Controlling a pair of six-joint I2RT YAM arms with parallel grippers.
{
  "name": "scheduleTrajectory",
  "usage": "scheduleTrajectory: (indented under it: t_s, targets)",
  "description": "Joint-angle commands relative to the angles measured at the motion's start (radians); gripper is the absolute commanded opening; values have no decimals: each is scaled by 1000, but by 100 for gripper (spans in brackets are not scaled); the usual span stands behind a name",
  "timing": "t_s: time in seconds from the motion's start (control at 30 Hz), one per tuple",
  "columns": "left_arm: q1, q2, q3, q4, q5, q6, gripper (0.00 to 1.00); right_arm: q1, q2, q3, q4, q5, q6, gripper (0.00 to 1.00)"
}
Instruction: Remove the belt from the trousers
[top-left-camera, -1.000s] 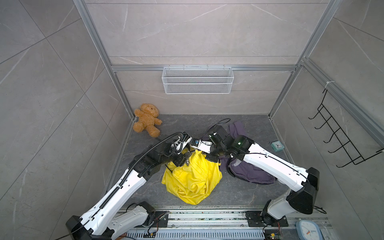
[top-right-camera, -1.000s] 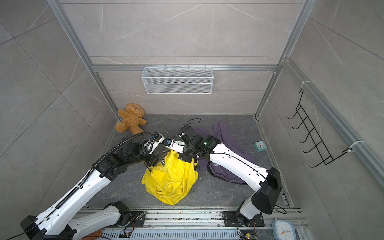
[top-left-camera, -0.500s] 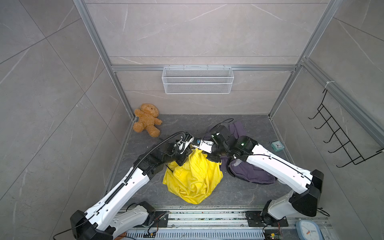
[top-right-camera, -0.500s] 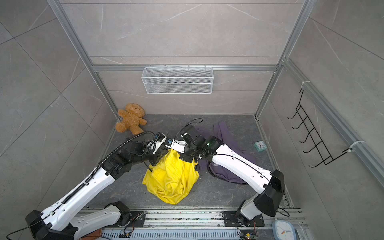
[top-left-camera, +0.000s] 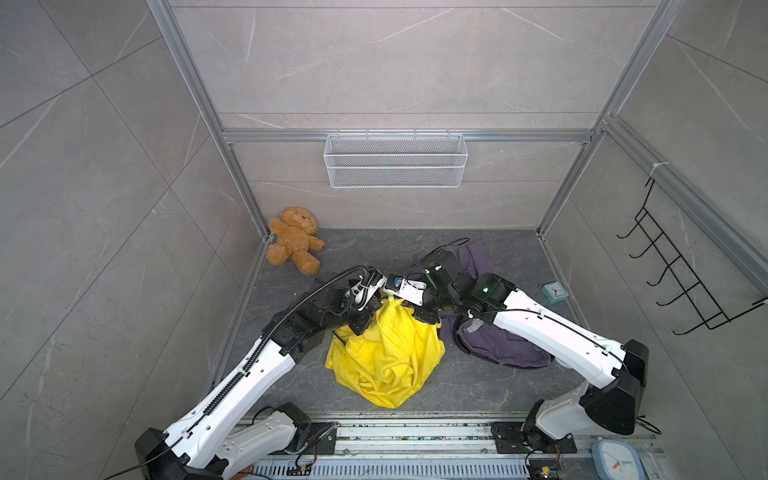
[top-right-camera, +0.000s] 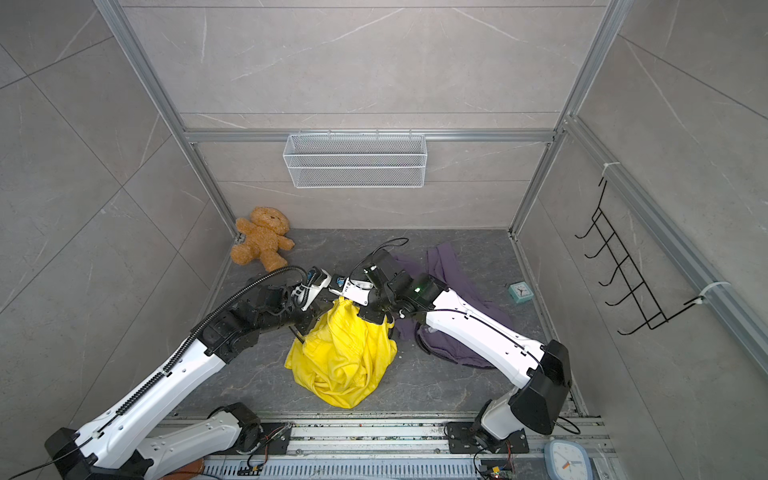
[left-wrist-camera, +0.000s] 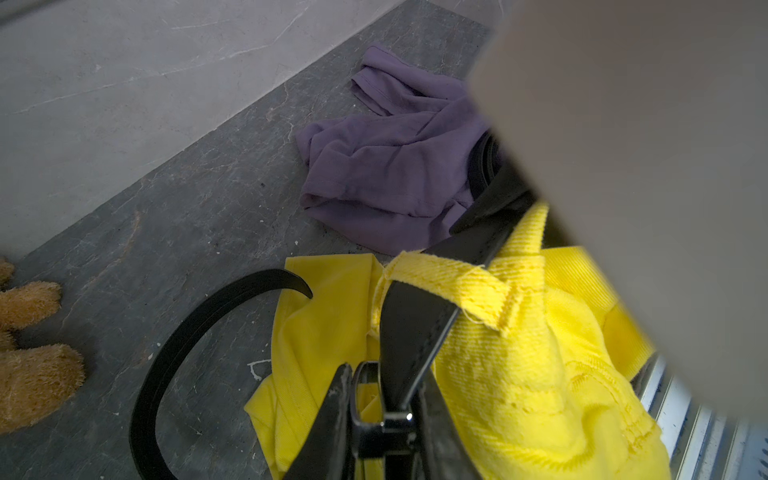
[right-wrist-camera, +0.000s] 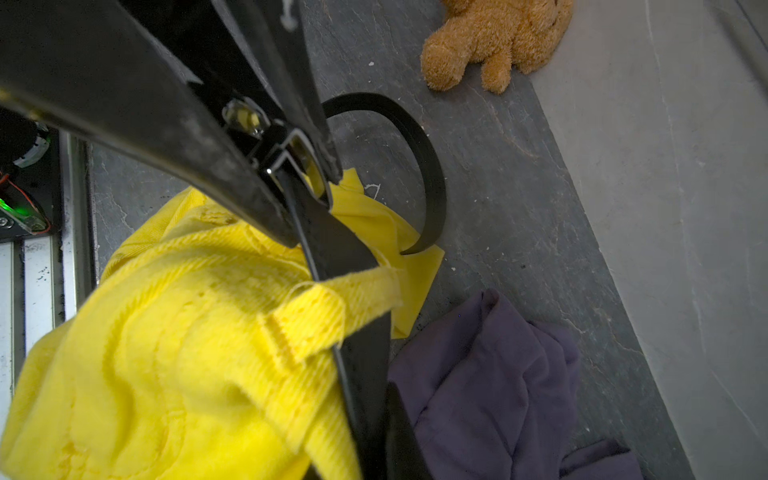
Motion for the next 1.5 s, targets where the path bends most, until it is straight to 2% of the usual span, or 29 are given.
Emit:
scheduleTrajectory:
  t_s: [0.0, 0.03, 0.13, 0.37, 0.43, 0.53, 0.63, 0.73, 0.87, 1.13, 1.23, 1.37, 1.47]
  targets:
    - [3, -41, 31, -72, -56, 49, 27, -32, -42, -7, -6, 16, 22, 7]
    - [3, -40, 30, -74, -58, 52, 32, -32, -44, -6, -7, 7, 20, 8]
    - [3, -32, 32, -76, -54, 60, 34, -33, -49, -3, -8, -16, 11, 8]
    - [3, -7, 42, -52, -49, 70, 28, -32, -71, -12, -4, -47, 3, 8]
    - [3, 3, 46, -41, -32, 66, 22, -32, -76, -13, 2, -64, 6, 8]
    - [1, 12, 43, -16, -34, 52, 0, -30, -75, -19, 15, -58, 16, 10]
    - [2, -27, 25, 47, -100, 23, 0, -36, -46, -46, 49, 4, 55, 13]
    - [3, -86, 25, 98, -213, 21, 0, -64, -3, -77, 69, 23, 103, 12]
    - [2, -125, 48, 84, -367, 81, 0, -109, 35, -107, 112, 66, 168, 15]
    - [8, -174, 40, 187, -726, 224, 0, -190, 104, -89, 86, 197, 222, 13]
    - [33, -193, 47, 225, -748, 228, 0, -225, 120, -86, 85, 209, 252, 19]
    - [47, -225, 67, 249, -716, 219, 0, -248, 149, -123, 126, 183, 288, 42]
    - [47, -222, 97, 243, -720, 227, 0, -261, 162, -166, 191, 148, 326, 41]
